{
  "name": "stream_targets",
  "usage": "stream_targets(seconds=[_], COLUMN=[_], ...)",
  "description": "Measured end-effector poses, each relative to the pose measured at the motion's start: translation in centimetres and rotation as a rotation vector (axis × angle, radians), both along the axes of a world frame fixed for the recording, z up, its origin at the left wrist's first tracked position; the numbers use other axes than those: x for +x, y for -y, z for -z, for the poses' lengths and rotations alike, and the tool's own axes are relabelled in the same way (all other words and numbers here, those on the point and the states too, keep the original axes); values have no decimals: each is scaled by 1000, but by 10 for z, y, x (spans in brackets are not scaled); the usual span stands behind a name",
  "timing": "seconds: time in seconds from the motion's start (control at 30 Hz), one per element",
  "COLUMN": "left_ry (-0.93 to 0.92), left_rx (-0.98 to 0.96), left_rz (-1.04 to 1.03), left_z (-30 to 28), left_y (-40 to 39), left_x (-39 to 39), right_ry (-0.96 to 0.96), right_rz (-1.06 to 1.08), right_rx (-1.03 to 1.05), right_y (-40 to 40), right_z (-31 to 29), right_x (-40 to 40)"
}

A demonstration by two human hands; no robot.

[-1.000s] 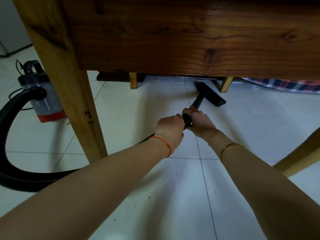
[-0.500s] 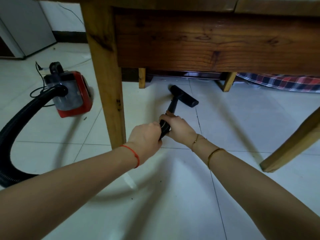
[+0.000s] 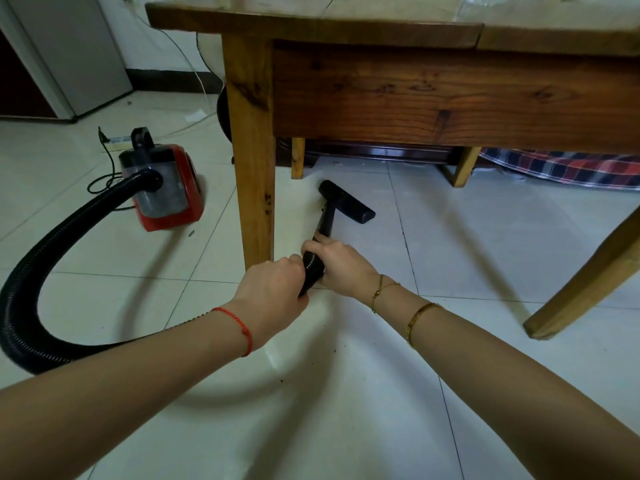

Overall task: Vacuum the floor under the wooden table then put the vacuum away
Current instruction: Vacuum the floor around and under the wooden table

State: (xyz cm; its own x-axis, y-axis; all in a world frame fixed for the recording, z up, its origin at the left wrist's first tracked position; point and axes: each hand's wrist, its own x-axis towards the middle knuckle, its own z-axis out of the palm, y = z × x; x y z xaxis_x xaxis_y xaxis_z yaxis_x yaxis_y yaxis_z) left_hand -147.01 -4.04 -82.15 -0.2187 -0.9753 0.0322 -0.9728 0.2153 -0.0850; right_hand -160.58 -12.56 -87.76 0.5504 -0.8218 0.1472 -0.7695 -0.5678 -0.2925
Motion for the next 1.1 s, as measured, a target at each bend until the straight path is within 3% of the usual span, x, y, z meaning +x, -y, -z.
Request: stream_targets(seconds=[0.37,0.7,1.1], left_ry=[-83,-108,-103], left_rx=[25,23,-27], left_rz=[-70,-106,3], left_z=[15,25,31], left_y=[79,158,169], left_x=[-46,-94,-120], right_ry=[-12,51,83], right_rz=[108,158,334], right_rx=[143,114,32], right_y=[79,151,145], right_z=[9,13,24], right_x=[-33,-75,-109])
